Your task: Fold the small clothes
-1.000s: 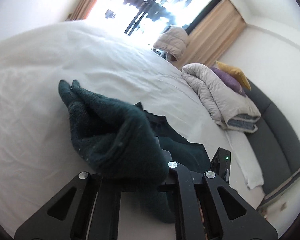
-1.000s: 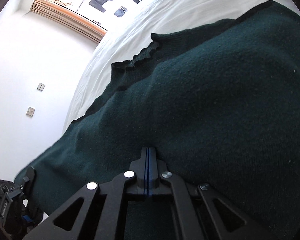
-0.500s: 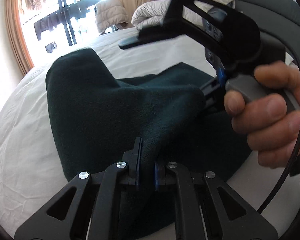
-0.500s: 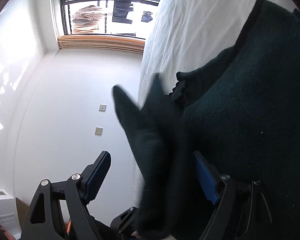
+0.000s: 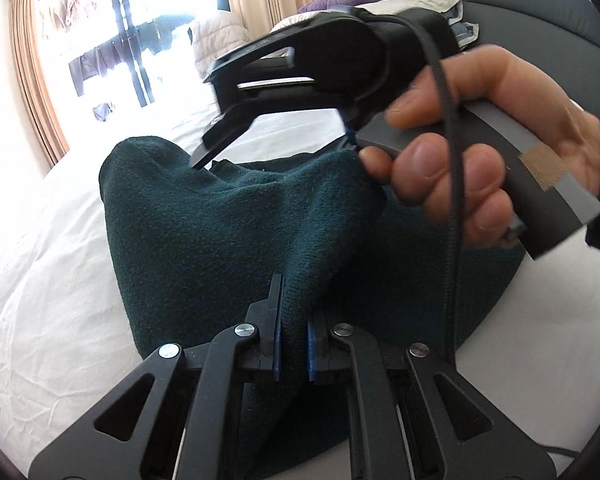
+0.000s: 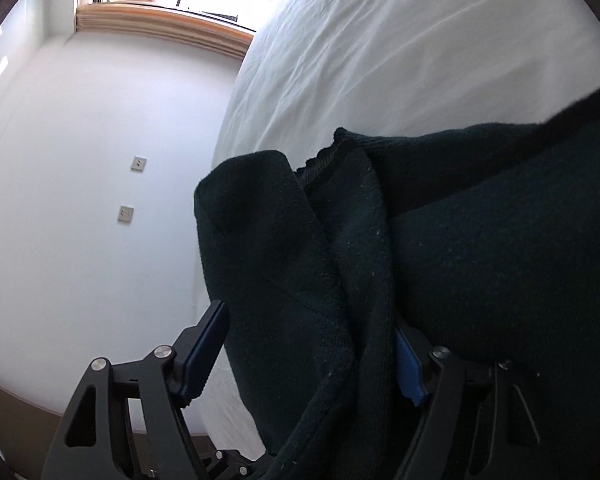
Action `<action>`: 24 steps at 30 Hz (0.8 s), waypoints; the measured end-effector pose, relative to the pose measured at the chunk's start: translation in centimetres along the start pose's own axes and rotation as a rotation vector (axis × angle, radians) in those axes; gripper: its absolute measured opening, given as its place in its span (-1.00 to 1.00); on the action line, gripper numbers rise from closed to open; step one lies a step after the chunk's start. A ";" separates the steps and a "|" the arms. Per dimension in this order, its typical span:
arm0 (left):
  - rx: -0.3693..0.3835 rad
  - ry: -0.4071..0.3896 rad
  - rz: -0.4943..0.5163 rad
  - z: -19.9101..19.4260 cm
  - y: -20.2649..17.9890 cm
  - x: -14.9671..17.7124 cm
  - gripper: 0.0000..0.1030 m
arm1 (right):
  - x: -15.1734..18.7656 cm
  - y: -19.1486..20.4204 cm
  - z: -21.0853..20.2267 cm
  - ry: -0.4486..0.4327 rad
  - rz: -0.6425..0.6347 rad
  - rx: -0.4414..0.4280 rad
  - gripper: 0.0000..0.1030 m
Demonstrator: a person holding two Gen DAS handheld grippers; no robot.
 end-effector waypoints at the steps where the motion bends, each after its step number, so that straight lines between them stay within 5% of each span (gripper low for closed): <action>1: 0.001 -0.004 -0.003 -0.2 -0.1 0.1 -0.85 | -0.2 0.6 0.4 0.017 -0.030 0.031 0.48; 5: 0.007 -0.014 -0.001 -0.9 -0.1 0.0 -0.85 | -0.9 1.9 2.2 0.092 -0.139 0.168 0.35; 14: 0.027 -0.029 0.002 -0.8 0.2 -0.2 -0.85 | -0.7 2.3 2.1 0.103 -0.255 0.333 -0.60; 24: 0.039 -0.067 0.063 -1.6 -0.3 -0.1 -0.85 | 1.9 -0.2 -6.7 -0.113 -0.174 0.191 -0.76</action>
Point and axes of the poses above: each gripper's, at about its wrist camera, not at the fingertips, and z roughly the way its jaws point, y to its left, x to its underside, the point moved 4 cm from there along z, roughly the way its jaws point, and after that the axes turned 10 degrees about z, right-handed, at the moved point
